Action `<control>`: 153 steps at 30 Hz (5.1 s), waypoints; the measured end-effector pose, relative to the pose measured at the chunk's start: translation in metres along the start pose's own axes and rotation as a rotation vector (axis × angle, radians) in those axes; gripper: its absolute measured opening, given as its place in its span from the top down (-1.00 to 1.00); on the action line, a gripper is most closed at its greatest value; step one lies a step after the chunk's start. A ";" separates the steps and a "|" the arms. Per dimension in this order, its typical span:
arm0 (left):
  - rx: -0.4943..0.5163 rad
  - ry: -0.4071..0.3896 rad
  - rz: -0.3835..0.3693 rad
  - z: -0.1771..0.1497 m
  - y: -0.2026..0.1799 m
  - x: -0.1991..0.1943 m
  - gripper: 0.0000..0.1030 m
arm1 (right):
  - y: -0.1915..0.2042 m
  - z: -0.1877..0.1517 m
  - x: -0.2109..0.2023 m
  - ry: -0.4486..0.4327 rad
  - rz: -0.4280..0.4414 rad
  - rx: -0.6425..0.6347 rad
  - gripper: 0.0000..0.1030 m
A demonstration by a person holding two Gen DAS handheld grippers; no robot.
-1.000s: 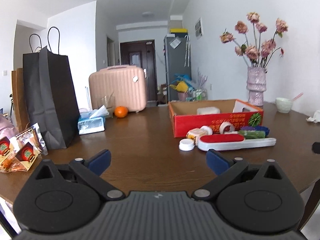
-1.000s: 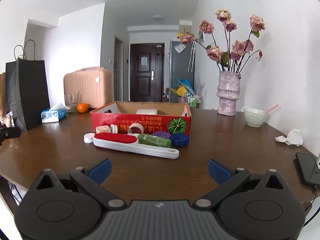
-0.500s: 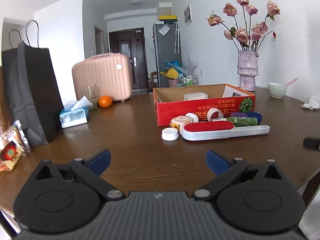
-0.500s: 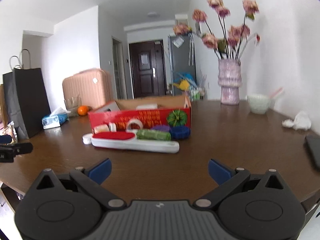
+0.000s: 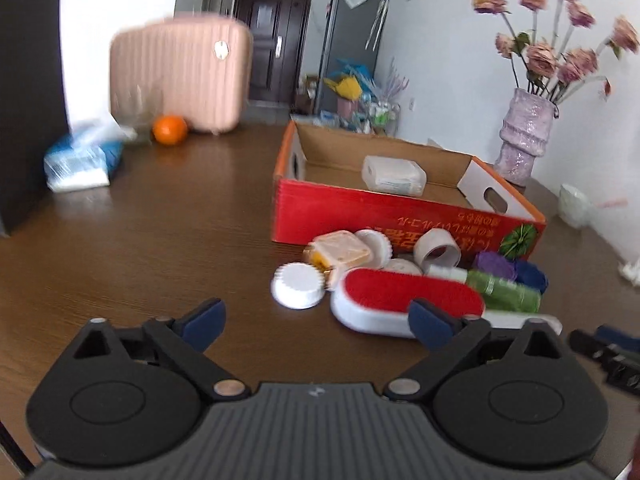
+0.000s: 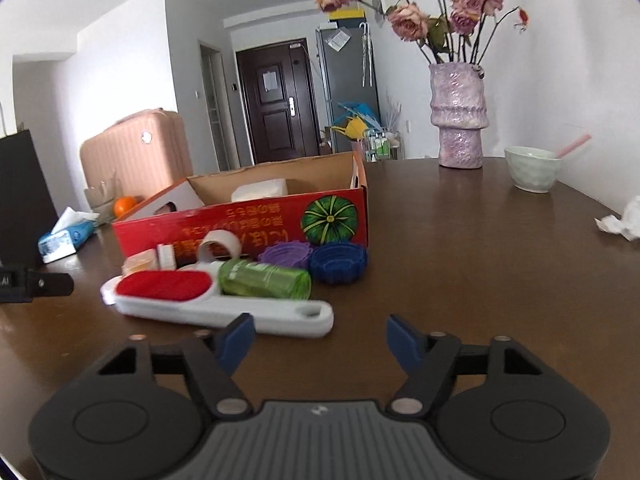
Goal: Organize rigid objects
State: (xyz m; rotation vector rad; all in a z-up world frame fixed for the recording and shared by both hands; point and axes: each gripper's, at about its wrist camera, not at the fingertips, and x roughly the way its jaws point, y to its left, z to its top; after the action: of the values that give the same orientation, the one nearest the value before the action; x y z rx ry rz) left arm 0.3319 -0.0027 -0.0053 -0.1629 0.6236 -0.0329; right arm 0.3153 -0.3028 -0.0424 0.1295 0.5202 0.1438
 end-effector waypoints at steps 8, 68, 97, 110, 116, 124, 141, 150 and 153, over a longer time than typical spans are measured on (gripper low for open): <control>-0.048 0.109 -0.081 0.011 -0.002 0.049 -0.37 | -0.028 0.015 0.041 0.096 0.007 0.091 0.22; -0.030 -0.135 -0.247 -0.006 -0.008 -0.078 0.09 | 0.003 0.035 -0.064 -0.147 0.062 0.054 0.77; 0.109 -0.135 -0.202 0.083 -0.003 0.111 -0.05 | 0.031 0.109 0.163 -0.131 0.076 -0.190 0.78; 0.196 -0.198 -0.090 0.077 -0.017 0.103 -0.30 | 0.033 0.103 0.148 -0.188 0.088 -0.189 0.72; 0.224 -0.254 -0.048 0.071 -0.029 0.065 -0.44 | 0.039 0.105 0.103 -0.239 0.083 -0.189 0.52; 0.208 -0.383 -0.006 0.048 -0.034 -0.019 -0.97 | 0.045 0.091 0.012 -0.409 0.056 -0.184 -0.94; 0.226 -0.508 0.040 -0.022 -0.026 -0.138 -1.00 | 0.047 0.025 -0.107 -0.468 0.020 -0.152 -1.00; 0.221 -0.502 0.028 -0.066 -0.021 -0.181 -1.00 | 0.049 -0.019 -0.155 -0.461 0.008 -0.151 -1.00; 0.220 -0.477 0.015 -0.089 -0.018 -0.192 -1.00 | 0.049 -0.041 -0.171 -0.442 0.017 -0.144 -1.00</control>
State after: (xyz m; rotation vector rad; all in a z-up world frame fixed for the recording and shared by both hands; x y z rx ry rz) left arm 0.1244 -0.0175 0.0379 0.0482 0.1425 -0.0464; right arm 0.1428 -0.2799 0.0135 0.0229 0.0678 0.1631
